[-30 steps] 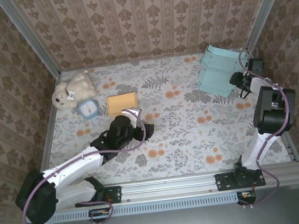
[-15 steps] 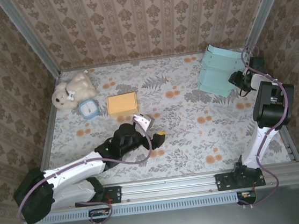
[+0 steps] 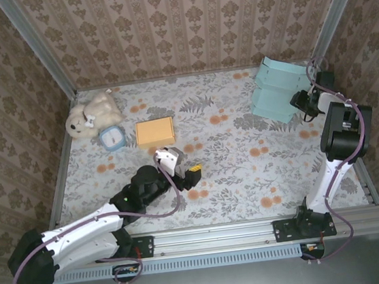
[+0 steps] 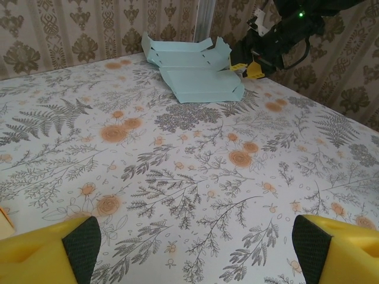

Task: Fold the paper box

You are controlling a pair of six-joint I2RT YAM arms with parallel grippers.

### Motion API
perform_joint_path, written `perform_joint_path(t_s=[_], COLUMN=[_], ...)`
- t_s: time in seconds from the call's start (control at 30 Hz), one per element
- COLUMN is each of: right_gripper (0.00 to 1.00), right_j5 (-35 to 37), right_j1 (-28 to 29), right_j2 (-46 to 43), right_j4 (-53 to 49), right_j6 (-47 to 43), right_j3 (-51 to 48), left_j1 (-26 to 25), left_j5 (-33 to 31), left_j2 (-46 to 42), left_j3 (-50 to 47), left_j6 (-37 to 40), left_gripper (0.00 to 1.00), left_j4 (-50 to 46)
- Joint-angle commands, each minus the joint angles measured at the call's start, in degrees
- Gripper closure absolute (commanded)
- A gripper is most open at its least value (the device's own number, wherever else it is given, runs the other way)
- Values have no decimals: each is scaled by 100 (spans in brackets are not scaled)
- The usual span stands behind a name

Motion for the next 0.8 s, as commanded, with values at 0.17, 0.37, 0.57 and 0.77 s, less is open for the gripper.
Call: perform_joint_path(t_s=[0.17,0.37,0.57,0.77], right_gripper=[59,61,61,57], right_j5=[475,450,216,564], right_j1=[123,176,220,233], right_j2=[128,233,53,-186], right_j4=[-562,-974,-641,-477], right_j6=[73,71,379,541], right_j3=[371,616,234,-37], left_j1=[-33,-33,-34,-34], left_j5=[-84,-88,-20,25], left_j2=[3,58,54,62], left_j3=[-53,-36,-20,-3], left_j6=[93,93,67,9], left_gripper=[13,12,12,12], left_j4=[236,233,228,220])
